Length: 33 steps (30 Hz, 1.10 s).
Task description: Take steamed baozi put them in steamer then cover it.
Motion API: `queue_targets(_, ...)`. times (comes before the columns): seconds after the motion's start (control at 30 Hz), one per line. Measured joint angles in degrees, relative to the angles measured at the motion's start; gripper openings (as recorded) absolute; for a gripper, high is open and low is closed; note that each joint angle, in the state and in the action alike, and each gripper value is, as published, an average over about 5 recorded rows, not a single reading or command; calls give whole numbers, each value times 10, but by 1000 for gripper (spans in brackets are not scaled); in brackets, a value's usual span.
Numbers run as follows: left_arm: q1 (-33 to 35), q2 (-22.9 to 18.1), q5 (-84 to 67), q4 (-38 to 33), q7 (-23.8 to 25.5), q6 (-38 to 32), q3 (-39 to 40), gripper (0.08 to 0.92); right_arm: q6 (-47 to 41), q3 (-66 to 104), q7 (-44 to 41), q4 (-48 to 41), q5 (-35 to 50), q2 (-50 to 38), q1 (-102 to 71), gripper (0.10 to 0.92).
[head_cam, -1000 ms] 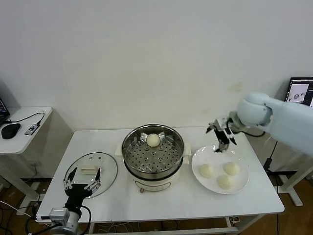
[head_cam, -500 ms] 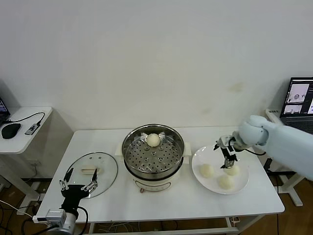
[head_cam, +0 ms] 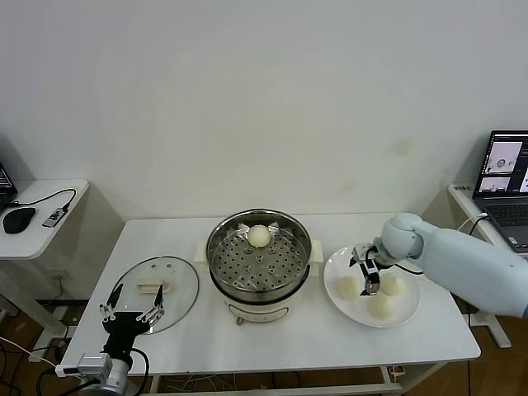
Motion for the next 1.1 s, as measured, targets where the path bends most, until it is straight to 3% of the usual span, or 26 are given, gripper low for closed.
queue_targets(0.23, 0, -1, 3, 2, 0, -3, 0, 823, 1, 10, -1, -19, -17, 15, -17, 797)
queue_targets(0.8, -4, -1, 7, 4, 0, -4, 0, 823, 4, 22, -14, -30, -29, 24, -22, 549)
queue_targets(1.1, -9, 2, 6, 4, 1, -4, 2, 823, -5, -1, -32, -9, 7, -1, 47, 540)
